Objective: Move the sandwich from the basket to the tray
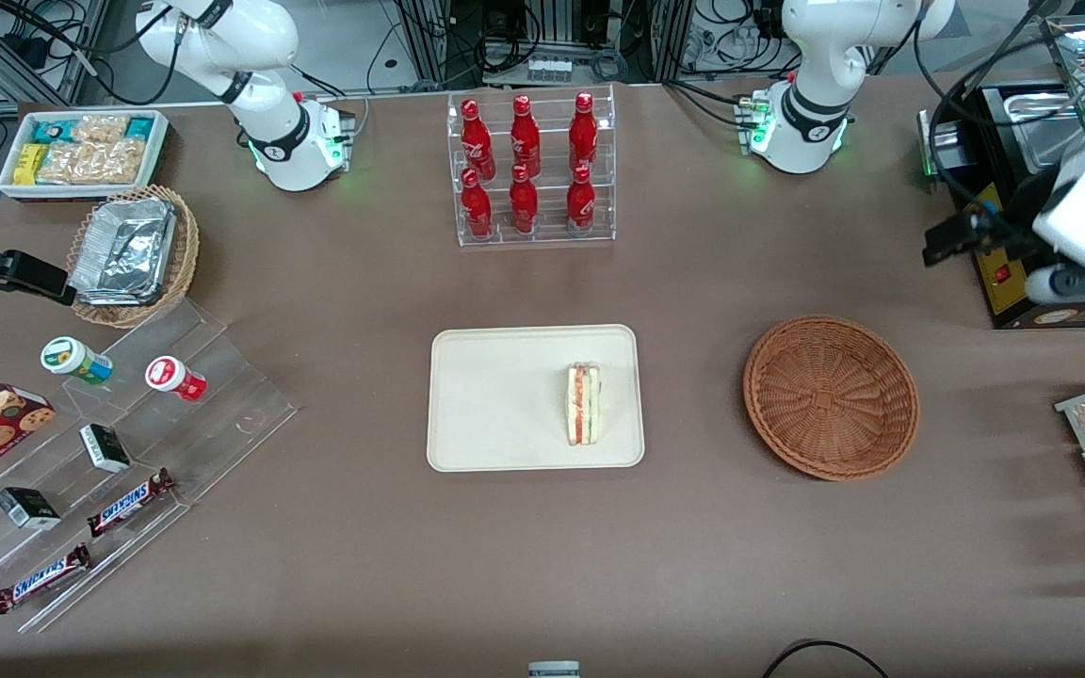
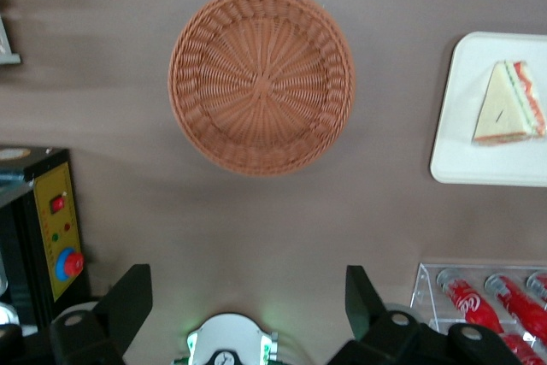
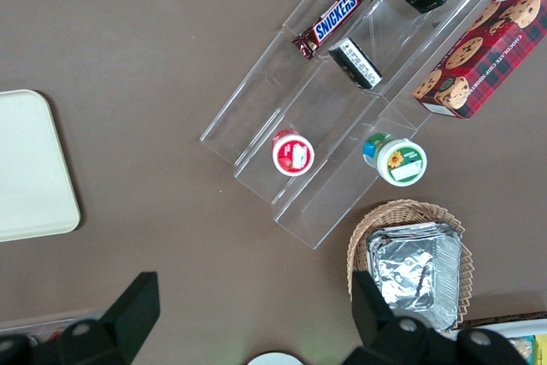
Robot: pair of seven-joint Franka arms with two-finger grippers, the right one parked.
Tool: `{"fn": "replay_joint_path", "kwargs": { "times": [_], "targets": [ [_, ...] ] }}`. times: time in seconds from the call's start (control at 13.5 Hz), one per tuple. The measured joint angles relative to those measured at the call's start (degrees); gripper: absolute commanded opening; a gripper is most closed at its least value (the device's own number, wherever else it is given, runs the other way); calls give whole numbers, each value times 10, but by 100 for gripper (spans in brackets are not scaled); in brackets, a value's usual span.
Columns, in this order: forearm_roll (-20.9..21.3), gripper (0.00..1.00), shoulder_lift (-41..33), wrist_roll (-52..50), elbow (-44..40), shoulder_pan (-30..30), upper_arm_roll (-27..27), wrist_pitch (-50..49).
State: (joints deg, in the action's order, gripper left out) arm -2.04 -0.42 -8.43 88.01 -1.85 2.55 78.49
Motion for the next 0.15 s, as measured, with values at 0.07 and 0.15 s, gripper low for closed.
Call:
{"fn": "replay_joint_path", "kwargs": {
  "times": [0.07, 0.15],
  "targets": [
    [1, 100, -18, 0, 19, 2, 3, 0],
    [2, 100, -34, 0, 35, 2, 4, 0]
  ]
}}
